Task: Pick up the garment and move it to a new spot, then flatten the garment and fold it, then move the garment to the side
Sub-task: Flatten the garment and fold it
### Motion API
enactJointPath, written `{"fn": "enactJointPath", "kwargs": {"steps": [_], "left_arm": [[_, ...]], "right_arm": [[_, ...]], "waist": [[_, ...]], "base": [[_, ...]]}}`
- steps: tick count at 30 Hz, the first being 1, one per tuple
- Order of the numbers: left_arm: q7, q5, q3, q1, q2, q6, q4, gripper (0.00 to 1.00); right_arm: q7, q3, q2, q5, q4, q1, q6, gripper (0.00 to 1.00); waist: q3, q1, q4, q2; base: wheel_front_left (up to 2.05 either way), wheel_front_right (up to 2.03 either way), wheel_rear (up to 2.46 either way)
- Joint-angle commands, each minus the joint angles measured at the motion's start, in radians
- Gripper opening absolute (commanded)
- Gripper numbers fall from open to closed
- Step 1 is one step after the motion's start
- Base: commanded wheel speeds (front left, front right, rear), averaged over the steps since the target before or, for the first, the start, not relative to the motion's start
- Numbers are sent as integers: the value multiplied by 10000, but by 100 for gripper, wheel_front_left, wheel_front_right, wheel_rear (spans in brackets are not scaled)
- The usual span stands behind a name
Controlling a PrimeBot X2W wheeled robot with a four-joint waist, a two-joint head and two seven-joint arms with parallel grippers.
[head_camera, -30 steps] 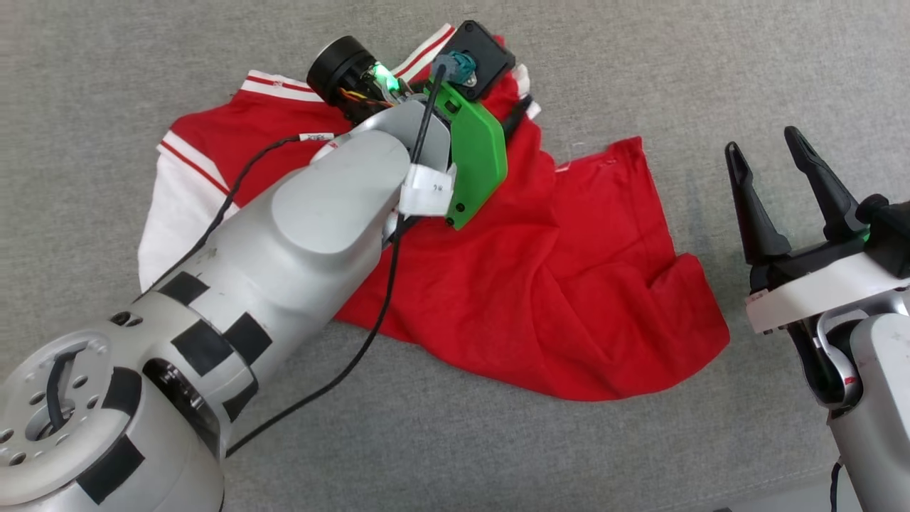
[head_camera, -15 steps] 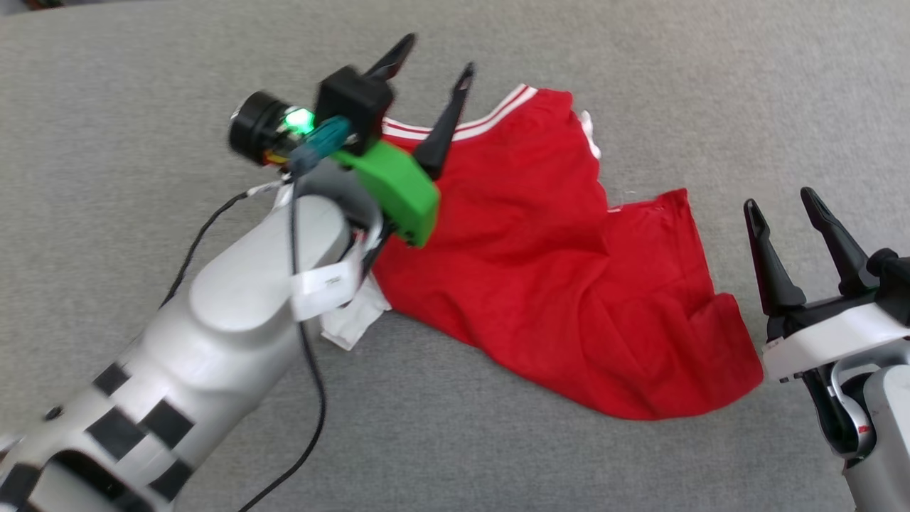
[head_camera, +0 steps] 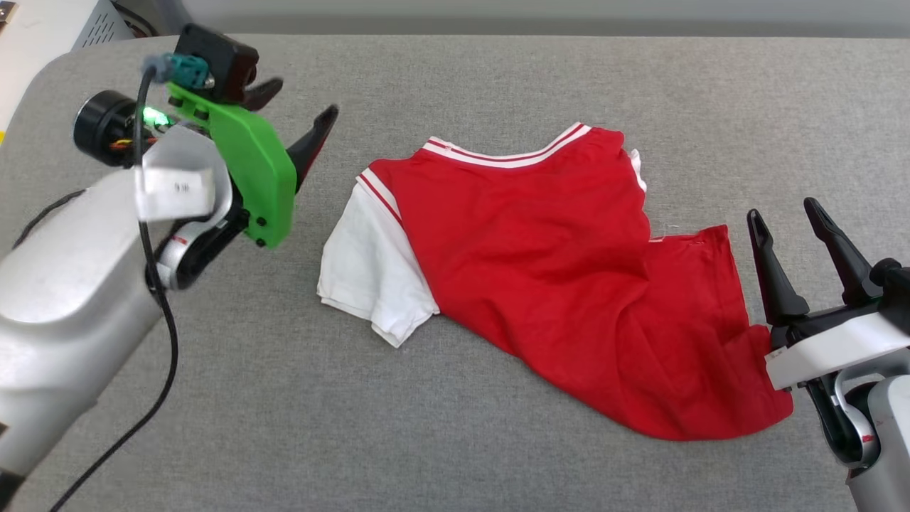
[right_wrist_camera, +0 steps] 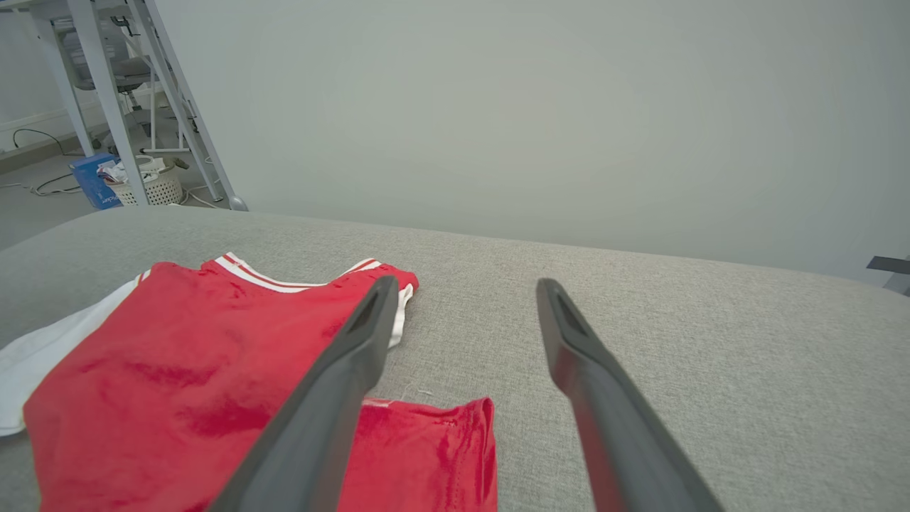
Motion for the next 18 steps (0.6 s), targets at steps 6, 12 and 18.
{"fn": "enactJointPath", "kwargs": {"steps": [6, 12, 18], "left_arm": [[2983, -1125, -720, -45, 530, -394, -332, 100], [3815, -1576, -1133, 522, 563, -366, 113, 100], [4104, -1642, -1603, 1017, 340, -526, 954, 100]], "right_arm": [[86, 3, -63, -22, -72, -26, -9, 100], [121, 63, -79, 8, -88, -232, -9, 100], [112, 151, -79, 30, -63, -451, -9, 100]], "waist": [[312, 1, -215, 0], [723, 1, -512, 0], [1099, 1, -749, 0]], "base": [[0, 0, 0], [0, 0, 0], [0, 0, 0]]}}
